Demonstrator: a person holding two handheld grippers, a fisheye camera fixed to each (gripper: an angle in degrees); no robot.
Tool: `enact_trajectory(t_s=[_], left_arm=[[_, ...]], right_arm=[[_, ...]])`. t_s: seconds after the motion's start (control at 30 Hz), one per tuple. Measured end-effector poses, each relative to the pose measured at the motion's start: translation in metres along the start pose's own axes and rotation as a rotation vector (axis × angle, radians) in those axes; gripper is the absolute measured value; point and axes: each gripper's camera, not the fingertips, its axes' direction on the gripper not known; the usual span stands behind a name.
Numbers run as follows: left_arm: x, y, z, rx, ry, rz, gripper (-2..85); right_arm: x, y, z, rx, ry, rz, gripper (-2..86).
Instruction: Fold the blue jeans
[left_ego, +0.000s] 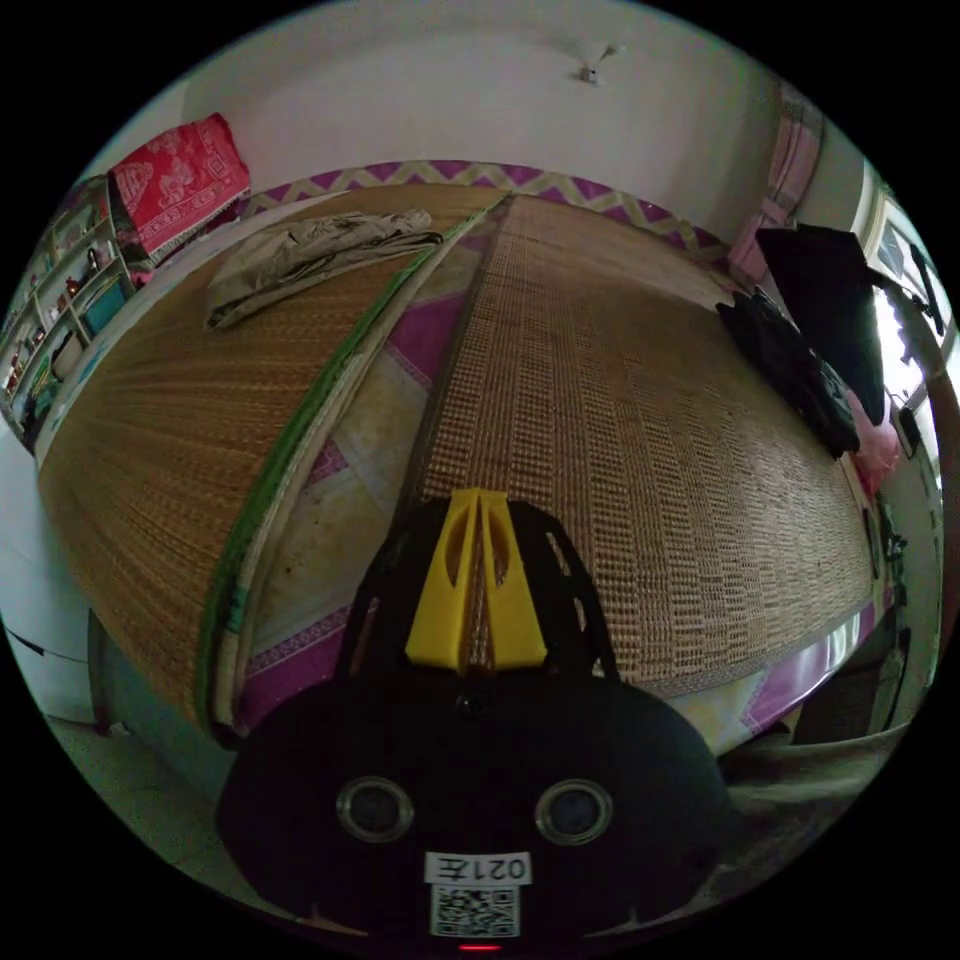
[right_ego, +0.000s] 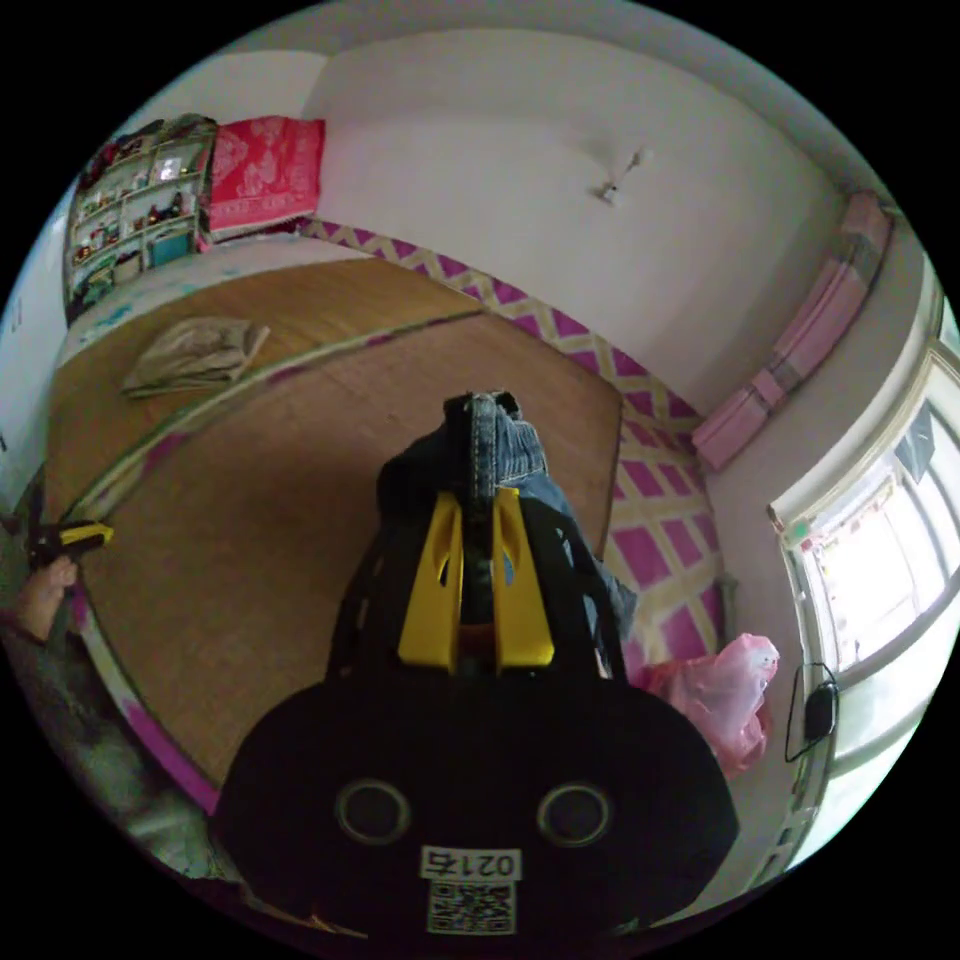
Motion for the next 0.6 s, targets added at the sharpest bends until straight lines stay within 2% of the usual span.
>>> enact_trajectory(t_s=[0.13,0.2,0.3,0.37,0.47,0.6], left_arm=[[-0.005,0.016,-0.019,0.052,0.156,-0.007,-1.0],[-0.009,0.030,-0.032,0.061,0.246,-0.020,-1.0],[-0.012,0.047,-0.046,0.068,0.254,-0.012,-1.0],[-0.015,0.057,-0.053,0.060,0.248,-0.006,-1.0],[-0.022,0.071,-0.065,0.065,0.235,0.009,-1.0],[-0.029,0.082,-0.075,0.079,0.255,-0.007,-1.0]], right_arm=[[-0.096,-0.003,-0.026,-0.001,-0.147,-0.145,4.8],[-0.181,0.011,-0.008,-0.035,-0.247,-0.243,4.8],[-0.300,0.052,0.041,-0.108,-0.266,-0.411,4.9],[-0.345,0.078,0.072,-0.184,-0.329,-0.437,5.2],[-0.359,0.100,0.066,-0.127,-0.193,-0.387,7.3],[-0.341,0.116,0.043,-0.114,-0.260,-0.324,14.8]])
